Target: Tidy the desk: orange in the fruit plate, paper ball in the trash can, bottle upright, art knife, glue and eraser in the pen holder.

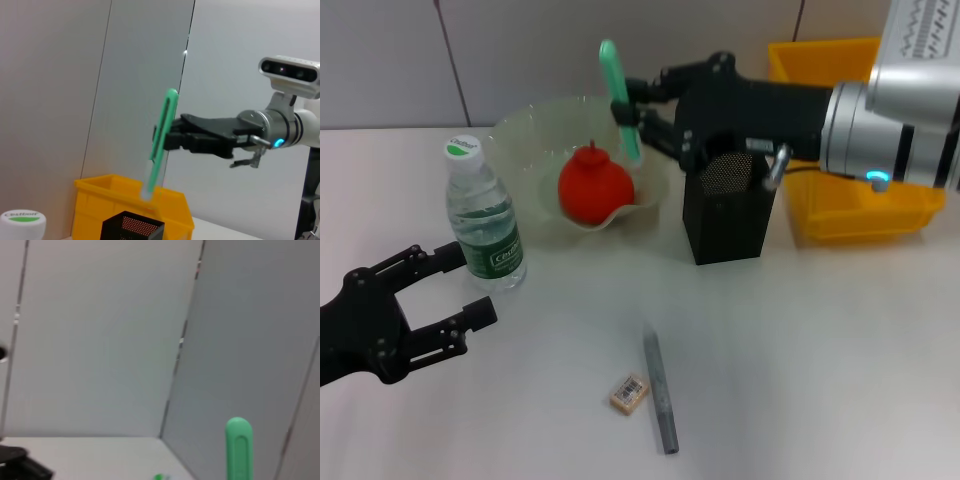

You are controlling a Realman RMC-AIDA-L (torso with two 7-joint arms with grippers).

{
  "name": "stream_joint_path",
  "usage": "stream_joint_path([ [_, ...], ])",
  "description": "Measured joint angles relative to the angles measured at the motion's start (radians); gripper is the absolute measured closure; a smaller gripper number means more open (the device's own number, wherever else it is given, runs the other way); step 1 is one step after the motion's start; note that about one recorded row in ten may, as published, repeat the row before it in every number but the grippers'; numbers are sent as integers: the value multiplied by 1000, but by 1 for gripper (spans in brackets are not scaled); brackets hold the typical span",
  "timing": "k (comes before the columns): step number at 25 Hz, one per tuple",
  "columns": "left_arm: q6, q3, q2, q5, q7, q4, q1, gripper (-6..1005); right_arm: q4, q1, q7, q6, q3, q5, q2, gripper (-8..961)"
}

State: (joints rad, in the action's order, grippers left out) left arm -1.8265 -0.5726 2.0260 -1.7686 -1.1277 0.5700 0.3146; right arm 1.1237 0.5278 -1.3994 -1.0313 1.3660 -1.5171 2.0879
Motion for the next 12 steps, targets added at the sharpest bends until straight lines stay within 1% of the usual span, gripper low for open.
stream_joint_path([
  [1, 0, 0, 0, 0, 0, 0, 0, 188, 0, 0, 0, 0, 0, 0, 0, 735],
  [3, -2, 0, 0, 0, 0, 0, 0, 188, 40, -13, 31, 23, -1, -5, -1, 734],
  [4, -3, 0, 0, 0, 0, 0, 0, 188, 59, -19, 64, 30, -2, -8, -2, 733],
  [5, -3, -2, 0, -1, 9, 0, 0, 188, 93, -29, 144, 43, -2, -32, -4, 732],
  [6, -3, -2, 0, -1, 9, 0, 0, 188, 93, -29, 144, 43, -2, -32, -4, 731],
  [9, -1, -3, 2, -6, 31, 0, 0, 188, 144, -35, 239, 82, -1, -125, -3, 728],
  [10, 5, -1, 3, -6, 45, 0, 0, 188, 164, -37, 314, 107, -3, -188, -2, 727],
  [11, 5, -1, 3, -6, 45, 0, 0, 188, 164, -37, 314, 107, -3, -188, -2, 726],
  [12, 7, -1, 4, -6, 51, 0, -1, 188, 170, -39, 365, 120, -5, -209, -2, 725],
])
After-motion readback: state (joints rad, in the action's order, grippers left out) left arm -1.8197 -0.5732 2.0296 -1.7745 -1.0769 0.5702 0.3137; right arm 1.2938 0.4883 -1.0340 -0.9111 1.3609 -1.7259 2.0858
